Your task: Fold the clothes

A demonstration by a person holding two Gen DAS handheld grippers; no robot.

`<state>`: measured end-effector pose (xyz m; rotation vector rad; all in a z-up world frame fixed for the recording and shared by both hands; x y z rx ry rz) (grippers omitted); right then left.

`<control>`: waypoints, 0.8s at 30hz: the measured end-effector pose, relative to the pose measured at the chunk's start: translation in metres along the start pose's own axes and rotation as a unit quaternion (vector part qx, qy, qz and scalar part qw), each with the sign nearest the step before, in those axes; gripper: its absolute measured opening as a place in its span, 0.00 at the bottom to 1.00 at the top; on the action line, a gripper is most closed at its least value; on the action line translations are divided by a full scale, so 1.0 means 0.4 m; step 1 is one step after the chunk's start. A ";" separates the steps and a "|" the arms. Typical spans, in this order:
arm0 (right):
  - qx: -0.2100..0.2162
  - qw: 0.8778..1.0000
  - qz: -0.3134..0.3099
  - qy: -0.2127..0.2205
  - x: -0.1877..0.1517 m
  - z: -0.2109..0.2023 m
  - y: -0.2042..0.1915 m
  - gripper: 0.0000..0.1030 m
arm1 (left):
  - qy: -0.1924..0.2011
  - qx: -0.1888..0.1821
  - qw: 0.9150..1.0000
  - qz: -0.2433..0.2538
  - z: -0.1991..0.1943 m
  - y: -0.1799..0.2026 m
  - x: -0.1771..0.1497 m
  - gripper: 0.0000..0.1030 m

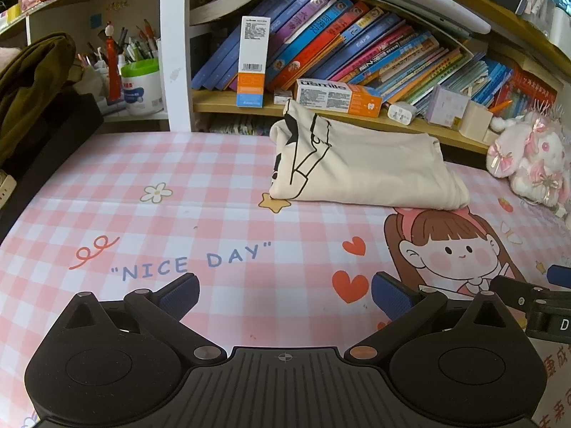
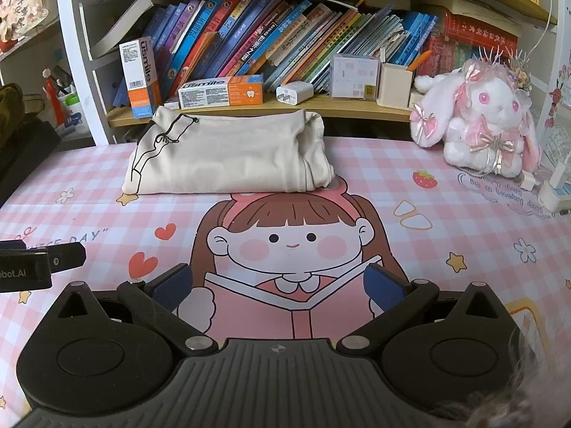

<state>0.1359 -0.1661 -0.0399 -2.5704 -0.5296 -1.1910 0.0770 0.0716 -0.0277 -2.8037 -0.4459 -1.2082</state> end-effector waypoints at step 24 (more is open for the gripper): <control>0.001 1.000 -0.001 -0.010 -0.002 0.010 -0.001 1.00 | -0.003 0.013 1.000 0.007 0.003 0.001 -0.004 1.00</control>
Point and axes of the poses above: each gripper's, at about its wrist camera, not at the fingertips, and z roughly the way its jaws point, y to its right, x to its top, the point moved 2 cm from there along z, roughly the way its jaws point, and after that the axes turned 1 degree about z, right-handed, at the moved point
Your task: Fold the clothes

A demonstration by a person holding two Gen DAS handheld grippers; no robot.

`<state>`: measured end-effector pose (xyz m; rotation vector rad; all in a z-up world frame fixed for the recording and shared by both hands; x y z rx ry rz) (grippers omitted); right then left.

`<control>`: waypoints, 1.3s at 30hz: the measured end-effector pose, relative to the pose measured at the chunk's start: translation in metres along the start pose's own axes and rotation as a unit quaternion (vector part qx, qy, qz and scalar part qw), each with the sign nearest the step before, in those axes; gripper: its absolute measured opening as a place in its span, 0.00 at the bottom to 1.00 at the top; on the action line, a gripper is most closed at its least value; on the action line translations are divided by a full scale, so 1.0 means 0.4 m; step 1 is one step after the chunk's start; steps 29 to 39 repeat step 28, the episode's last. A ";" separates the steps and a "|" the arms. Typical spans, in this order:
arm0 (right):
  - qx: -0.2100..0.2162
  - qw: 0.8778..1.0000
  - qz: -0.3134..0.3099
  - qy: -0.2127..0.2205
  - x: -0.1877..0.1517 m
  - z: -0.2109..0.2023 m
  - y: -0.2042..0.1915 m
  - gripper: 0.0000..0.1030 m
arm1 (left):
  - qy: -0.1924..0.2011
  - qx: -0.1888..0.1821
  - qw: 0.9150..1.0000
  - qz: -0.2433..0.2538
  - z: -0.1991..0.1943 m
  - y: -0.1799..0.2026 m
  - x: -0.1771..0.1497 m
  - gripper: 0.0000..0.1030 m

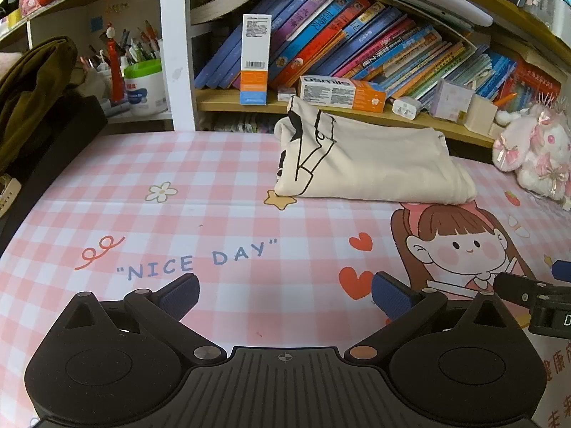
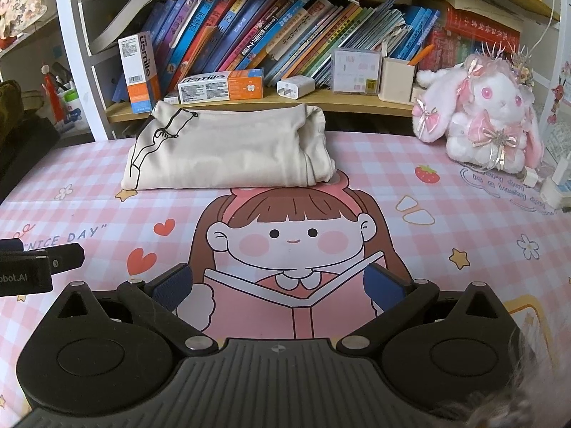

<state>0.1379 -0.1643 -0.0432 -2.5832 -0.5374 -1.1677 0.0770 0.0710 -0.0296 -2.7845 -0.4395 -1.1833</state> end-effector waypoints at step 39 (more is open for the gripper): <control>0.001 1.000 0.001 -0.004 -0.002 0.001 -0.006 1.00 | 0.002 -0.013 1.000 0.003 -0.004 0.002 0.001 1.00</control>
Point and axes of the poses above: each gripper's, at about its wrist camera, not at the fingertips, and z roughly the way its jaws point, y to its right, x to its top, the point moved 2 cm from there along z, roughly the way its jaws point, and after that the axes turned 1 degree about z, right-handed, at the moved point
